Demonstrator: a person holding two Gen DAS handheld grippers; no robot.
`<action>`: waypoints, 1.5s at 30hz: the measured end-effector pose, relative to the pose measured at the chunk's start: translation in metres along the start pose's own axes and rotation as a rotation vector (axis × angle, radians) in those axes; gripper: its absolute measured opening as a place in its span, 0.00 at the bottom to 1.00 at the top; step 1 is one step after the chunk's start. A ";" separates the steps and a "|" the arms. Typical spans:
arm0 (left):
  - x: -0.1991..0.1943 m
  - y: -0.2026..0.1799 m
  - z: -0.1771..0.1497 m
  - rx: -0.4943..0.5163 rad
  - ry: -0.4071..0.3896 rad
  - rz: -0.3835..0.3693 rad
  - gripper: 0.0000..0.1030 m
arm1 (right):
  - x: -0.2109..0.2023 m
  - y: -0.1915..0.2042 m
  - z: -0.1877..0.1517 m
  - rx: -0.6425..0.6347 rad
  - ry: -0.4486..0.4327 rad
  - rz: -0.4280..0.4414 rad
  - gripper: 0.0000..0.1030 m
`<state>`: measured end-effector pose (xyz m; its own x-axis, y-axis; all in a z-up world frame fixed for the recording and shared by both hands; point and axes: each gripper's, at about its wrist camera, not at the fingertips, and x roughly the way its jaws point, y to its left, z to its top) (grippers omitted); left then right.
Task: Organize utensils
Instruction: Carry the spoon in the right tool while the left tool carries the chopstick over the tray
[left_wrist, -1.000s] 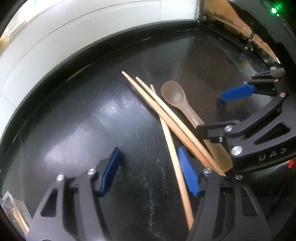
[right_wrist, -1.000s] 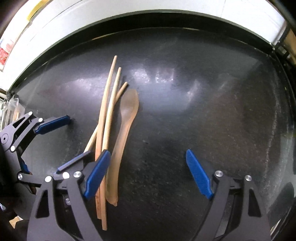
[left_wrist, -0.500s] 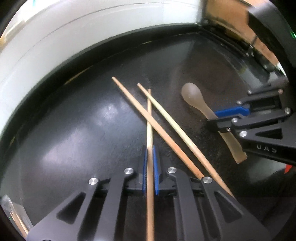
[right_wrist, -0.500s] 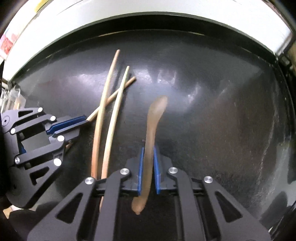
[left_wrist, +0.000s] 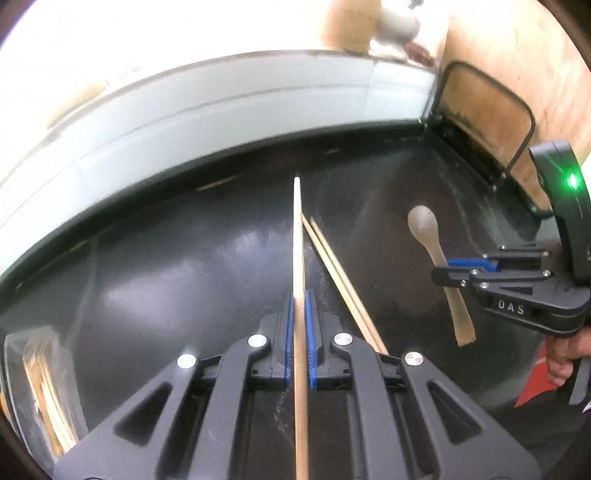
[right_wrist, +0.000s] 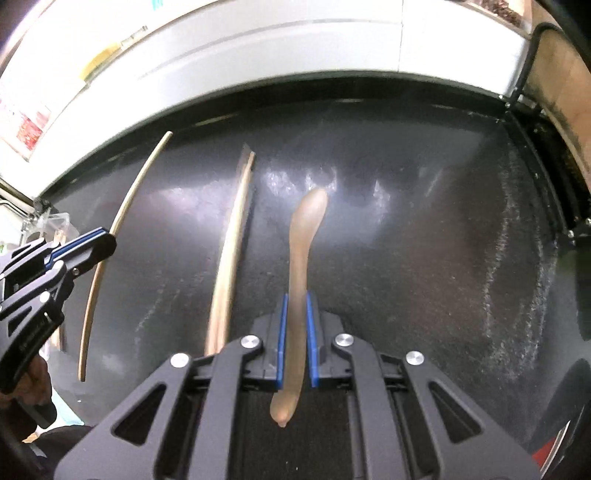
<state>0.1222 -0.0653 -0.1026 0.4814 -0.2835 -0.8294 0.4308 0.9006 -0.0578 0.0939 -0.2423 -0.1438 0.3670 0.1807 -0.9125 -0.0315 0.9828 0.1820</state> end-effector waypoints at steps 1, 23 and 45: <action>-0.008 -0.001 0.001 -0.022 -0.001 0.001 0.05 | -0.007 -0.002 -0.004 0.000 -0.007 0.005 0.10; -0.128 0.033 -0.036 -0.270 -0.005 0.143 0.05 | -0.104 0.048 -0.031 -0.147 -0.076 0.097 0.10; -0.241 0.225 -0.146 -0.568 -0.032 0.273 0.05 | -0.093 0.318 -0.014 -0.387 -0.025 0.398 0.10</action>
<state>-0.0080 0.2538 0.0033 0.5435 -0.0208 -0.8392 -0.1793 0.9737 -0.1402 0.0370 0.0540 -0.0065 0.2788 0.5449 -0.7908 -0.5095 0.7819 0.3591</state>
